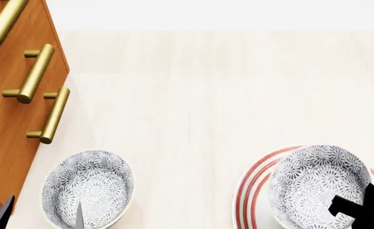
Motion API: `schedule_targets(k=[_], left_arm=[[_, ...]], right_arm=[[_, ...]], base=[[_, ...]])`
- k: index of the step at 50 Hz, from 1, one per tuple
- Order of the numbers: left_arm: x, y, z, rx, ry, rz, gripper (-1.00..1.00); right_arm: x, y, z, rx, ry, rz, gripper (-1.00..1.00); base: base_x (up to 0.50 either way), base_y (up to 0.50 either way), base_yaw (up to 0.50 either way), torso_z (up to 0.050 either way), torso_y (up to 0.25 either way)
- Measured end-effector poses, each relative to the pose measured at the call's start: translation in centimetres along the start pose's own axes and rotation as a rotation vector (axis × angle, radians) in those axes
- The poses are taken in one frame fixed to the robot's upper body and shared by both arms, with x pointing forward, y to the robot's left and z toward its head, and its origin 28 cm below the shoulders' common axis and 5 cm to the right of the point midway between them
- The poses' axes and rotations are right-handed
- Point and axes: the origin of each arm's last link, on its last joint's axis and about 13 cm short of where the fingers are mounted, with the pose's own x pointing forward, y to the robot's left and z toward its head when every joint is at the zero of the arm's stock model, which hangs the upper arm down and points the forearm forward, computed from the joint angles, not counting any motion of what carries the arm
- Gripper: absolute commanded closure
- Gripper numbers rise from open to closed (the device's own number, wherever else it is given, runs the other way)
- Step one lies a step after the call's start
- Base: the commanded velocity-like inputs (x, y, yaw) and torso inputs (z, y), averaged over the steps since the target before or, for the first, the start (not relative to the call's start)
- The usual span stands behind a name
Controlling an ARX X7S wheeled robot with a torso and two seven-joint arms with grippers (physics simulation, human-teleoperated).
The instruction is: Pick up the bowl and put it in the front on the plate.
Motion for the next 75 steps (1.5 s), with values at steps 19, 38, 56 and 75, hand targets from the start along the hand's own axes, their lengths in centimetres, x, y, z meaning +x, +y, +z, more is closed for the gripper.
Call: schedule_targets(k=[19,38,56,75], left_arm=[[0.0,0.0,0.0,-0.001,0.000,-0.001,-1.00],[0.0,0.0,-0.1,-0.003,0.002,-0.003,-1.00],[0.1,0.0,0.0,-0.002,0.007,-0.002,-1.00],[0.0,0.0,0.0,-0.001,0.009,-0.004,-1.00]], right_arm=[[0.5,-0.3,-1.1,0.008,0.033,-0.013,1.00],[1.2,-0.6,-1.4,-0.005,0.018,-0.037,1.00],[1.5,-1.2,-1.4,-0.050,0.016,-0.076,-1.00],[0.2,-2.0,0.6,-0.115,-0.021,-0.187,-1.00]], base=[[0.00,0.00,0.00,0.000,0.000],[0.00,0.00,0.00,0.000,0.000],[0.00,0.00,0.00,0.000,-0.001],[0.00,0.00,0.00,0.000,-0.001]])
